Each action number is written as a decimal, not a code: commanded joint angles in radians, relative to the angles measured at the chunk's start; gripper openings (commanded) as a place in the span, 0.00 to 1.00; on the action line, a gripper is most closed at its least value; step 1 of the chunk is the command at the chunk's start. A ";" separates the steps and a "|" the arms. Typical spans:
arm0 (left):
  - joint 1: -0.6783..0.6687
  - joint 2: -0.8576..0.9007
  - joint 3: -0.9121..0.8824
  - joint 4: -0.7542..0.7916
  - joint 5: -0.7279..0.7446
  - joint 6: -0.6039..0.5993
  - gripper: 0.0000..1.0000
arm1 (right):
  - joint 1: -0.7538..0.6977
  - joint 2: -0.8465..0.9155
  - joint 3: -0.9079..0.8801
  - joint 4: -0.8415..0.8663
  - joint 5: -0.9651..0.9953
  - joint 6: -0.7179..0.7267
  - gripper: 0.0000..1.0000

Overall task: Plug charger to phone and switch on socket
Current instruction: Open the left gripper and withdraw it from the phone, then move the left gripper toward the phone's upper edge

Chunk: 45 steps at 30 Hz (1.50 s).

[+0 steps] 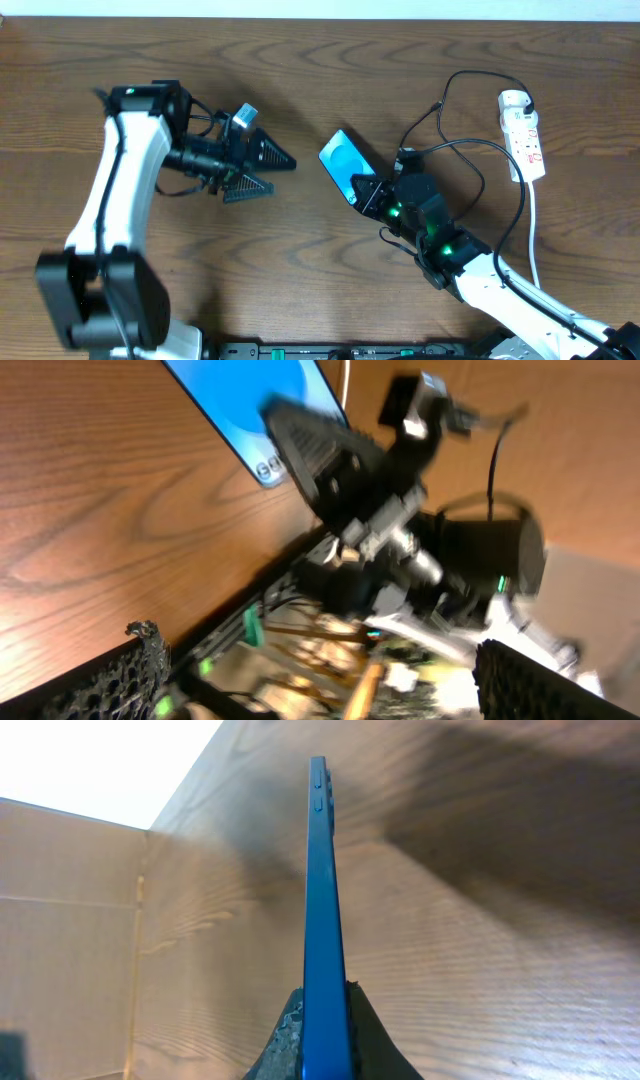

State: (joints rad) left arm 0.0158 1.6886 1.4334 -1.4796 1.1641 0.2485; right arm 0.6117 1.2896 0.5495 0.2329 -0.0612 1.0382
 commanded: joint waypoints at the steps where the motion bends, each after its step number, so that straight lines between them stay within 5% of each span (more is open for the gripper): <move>1: 0.000 -0.126 -0.029 -0.030 -0.087 0.170 0.94 | -0.005 -0.003 0.013 0.035 -0.006 0.005 0.01; 8: 0.000 -0.470 -0.113 0.024 -0.266 0.145 0.91 | -0.005 -0.003 0.013 0.056 -0.025 0.005 0.01; 17: 0.000 -0.829 -0.311 0.352 -0.759 -0.378 0.92 | -0.005 -0.003 0.013 0.057 -0.028 0.018 0.01; 23: 0.000 -0.907 -0.543 0.574 -0.758 -0.660 0.91 | -0.009 -0.003 0.013 0.059 -0.054 0.076 0.01; 31: 0.000 -0.772 -0.712 0.768 -0.758 -0.977 0.92 | -0.035 -0.003 0.013 0.064 -0.090 0.092 0.01; 37: 0.000 -0.599 -0.712 0.845 -0.688 -1.093 0.98 | -0.036 -0.003 0.013 0.064 -0.092 0.180 0.01; 45: 0.000 -0.378 -0.712 1.234 -0.192 -0.982 0.98 | -0.036 -0.003 0.013 0.063 -0.107 0.278 0.01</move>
State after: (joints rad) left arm 0.0162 1.2541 0.7105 -0.3428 0.6922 -0.7952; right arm 0.5808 1.2915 0.5488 0.2813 -0.1486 1.2613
